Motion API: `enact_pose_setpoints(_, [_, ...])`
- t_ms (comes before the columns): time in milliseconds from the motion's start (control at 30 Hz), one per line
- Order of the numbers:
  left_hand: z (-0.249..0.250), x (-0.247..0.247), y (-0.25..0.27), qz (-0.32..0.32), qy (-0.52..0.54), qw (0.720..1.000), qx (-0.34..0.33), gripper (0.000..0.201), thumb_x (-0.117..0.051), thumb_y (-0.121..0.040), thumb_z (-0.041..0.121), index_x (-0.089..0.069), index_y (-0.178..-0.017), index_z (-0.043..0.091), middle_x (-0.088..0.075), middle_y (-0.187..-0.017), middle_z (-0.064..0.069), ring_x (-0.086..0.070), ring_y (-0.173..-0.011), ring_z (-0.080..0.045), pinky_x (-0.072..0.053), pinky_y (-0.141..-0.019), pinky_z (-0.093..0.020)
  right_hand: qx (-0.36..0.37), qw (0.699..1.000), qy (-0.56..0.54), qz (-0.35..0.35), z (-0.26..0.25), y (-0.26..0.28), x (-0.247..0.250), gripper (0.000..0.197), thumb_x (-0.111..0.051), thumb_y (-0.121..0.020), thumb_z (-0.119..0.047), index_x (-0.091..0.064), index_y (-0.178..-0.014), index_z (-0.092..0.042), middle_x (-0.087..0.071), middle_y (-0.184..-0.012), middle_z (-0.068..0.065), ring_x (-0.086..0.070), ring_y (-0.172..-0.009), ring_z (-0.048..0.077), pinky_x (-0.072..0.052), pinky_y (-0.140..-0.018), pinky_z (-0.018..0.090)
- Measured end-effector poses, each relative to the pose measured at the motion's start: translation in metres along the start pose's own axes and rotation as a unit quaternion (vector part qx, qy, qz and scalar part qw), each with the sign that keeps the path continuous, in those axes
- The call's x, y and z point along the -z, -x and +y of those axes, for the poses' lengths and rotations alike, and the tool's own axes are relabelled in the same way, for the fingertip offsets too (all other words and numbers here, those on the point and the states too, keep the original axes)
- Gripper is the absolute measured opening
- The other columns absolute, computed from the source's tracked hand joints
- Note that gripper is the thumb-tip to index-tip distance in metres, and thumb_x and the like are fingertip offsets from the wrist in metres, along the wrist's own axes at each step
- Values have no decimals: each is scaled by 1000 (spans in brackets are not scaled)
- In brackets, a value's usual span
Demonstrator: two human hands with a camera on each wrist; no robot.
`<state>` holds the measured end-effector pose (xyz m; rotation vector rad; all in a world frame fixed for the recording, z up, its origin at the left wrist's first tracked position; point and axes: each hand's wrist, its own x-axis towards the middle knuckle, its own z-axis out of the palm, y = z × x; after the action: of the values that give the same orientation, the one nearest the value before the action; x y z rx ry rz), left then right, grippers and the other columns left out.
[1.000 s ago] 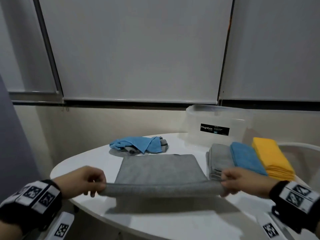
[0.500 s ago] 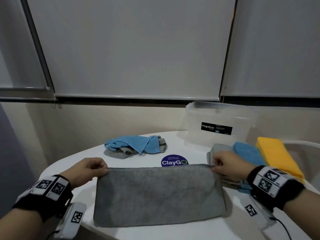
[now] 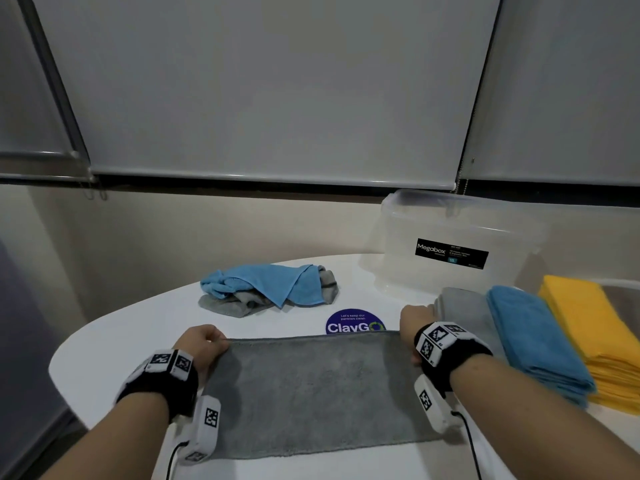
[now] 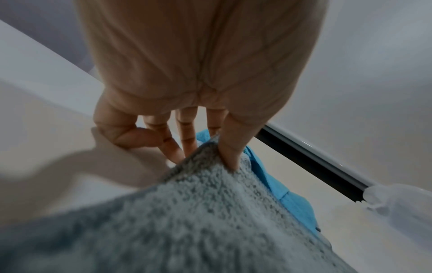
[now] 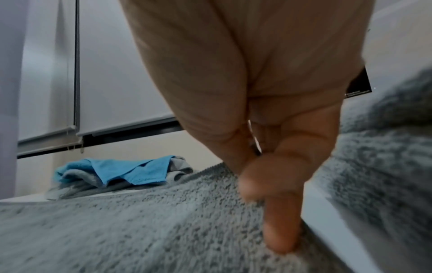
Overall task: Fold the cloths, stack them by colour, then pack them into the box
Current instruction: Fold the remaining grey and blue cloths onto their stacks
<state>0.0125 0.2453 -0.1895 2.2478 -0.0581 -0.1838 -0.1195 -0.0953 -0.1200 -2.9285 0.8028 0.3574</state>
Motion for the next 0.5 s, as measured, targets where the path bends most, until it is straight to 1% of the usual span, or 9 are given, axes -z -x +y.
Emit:
enact_pose_setpoints(33, [0, 0, 0, -7, 3, 1000, 6, 16, -72, -80, 5, -63, -67, 7, -63, -67, -10, -54, -63, -21, -42, -59, -22, 0, 1000, 0, -9, -2, -2, -4, 30, -49, -95, -5, -42, -66, -10, -63, -119, 13, -58, -117, 25, -46, -92, 26])
enact_pose_setpoints(100, [-1, 2, -4, -34, -19, 999, 9, 14, -72, -80, 6, -63, -69, 8, -63, -71, -10, -55, -68, -22, -43, -64, -25, -3, 1000, -5, -9, -6, -3, -9, 13, -45, -96, -4, -58, -96, -3, -58, -129, 14, -57, -118, 26, -46, -92, 28])
enact_pose_setpoints(133, [-1, 3, -5, -45, -32, 998, 8, 14, -72, -79, 6, -63, -70, 9, -63, -73, -10, -56, -71, -22, -44, -67, -27, 1, 1000, -10, -7, -7, -4, -12, 20, -42, -97, -5, -56, -111, -3, -56, -130, 15, -56, -118, 28, -46, -92, 30])
enact_pose_setpoints(200, [0, 4, -6, -61, -56, 997, 2, 12, -72, -79, 7, -64, -72, 11, -64, -75, -8, -57, -73, -22, -44, -69, -27, 21, 1000, -15, -12, -6, -7, -16, 24, -37, -98, -8, -49, -118, -6, -54, -127, 16, -56, -116, 31, -46, -91, 33])
enact_pose_setpoints(267, [1, 4, -8, -77, -81, 994, -3, 12, -72, -80, 8, -64, -73, 14, -64, -75, -6, -57, -72, -19, -43, -67, -24, 33, 999, -9, -24, -5, -9, -20, 27, -38, -98, -12, -49, -122, -6, -56, -114, 14, -56, -114, 32, -46, -87, 34])
enact_pose_setpoints(300, [1, 4, -9, -78, -83, 993, -5, 14, -71, -81, 8, -63, -71, 14, -63, -73, -6, -56, -71, -18, -42, -65, -22, 34, 999, -2, -30, -4, -10, -22, 28, -39, -97, -12, -49, -123, -6, -54, -108, 13, -56, -113, 33, -47, -83, 34])
enact_pose_setpoints(367, [0, 5, -8, -79, -83, 993, -4, 19, -72, -81, 8, -62, -65, 15, -61, -65, -3, -54, -66, -17, -40, -61, -21, 29, 999, 11, -38, -6, -9, -24, 23, -40, -96, -10, -51, -116, -8, -51, -114, 15, -56, -115, 34, -48, -77, 33])
enact_pose_setpoints(467, [4, 3, -8, -91, -98, 991, 7, 24, -74, -79, 9, -61, -59, 15, -58, -62, -4, -53, -66, -19, -40, -64, -24, 26, 999, 27, -26, -8, -7, -25, 8, -40, -97, -9, -48, -95, -12, -54, -130, 15, -54, -119, 29, -45, -90, 31])
enact_pose_setpoints(500, [6, 2, -7, -99, -110, 989, 4, 22, -74, -78, 11, -61, -61, 14, -59, -64, -4, -54, -68, -18, -41, -65, -23, 20, 999, 21, -20, -8, -7, -25, 14, -41, -97, -9, -44, -84, -13, -54, -130, 15, -54, -119, 29, -44, -91, 31])
